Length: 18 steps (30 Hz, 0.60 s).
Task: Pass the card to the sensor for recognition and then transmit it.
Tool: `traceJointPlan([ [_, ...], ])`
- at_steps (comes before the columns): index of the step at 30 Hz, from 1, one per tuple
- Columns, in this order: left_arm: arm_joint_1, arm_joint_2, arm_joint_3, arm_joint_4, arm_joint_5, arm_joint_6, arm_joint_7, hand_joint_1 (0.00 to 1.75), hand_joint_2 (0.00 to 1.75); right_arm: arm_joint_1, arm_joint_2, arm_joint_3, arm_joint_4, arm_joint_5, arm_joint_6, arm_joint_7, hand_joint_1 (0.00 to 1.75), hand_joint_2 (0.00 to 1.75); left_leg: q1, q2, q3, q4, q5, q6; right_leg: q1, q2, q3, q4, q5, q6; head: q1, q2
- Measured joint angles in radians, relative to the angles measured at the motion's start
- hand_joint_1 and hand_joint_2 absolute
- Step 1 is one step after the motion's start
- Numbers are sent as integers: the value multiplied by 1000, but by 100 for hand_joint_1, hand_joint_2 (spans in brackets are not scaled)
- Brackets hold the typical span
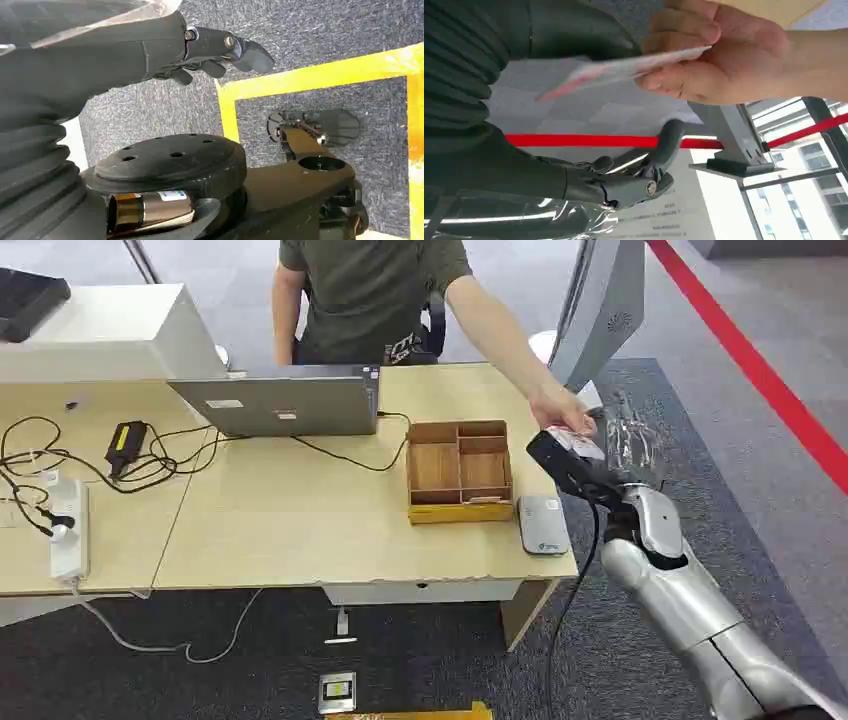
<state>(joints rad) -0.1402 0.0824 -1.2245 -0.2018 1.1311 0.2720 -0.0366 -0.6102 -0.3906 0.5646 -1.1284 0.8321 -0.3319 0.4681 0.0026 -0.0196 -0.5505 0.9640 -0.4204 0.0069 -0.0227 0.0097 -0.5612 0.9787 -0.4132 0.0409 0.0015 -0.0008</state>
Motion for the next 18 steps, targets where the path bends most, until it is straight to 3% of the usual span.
traceJointPlan([
  [18, 0, 0, 0, -1, 0, 0, 0, 0, 175, 10, 3, 2, 20, -12, 16, -22, 175, 175, 0, 0, 0, 0, 0, 0, 0, 0, 0, 0, 0, 0, 0, 0],
])
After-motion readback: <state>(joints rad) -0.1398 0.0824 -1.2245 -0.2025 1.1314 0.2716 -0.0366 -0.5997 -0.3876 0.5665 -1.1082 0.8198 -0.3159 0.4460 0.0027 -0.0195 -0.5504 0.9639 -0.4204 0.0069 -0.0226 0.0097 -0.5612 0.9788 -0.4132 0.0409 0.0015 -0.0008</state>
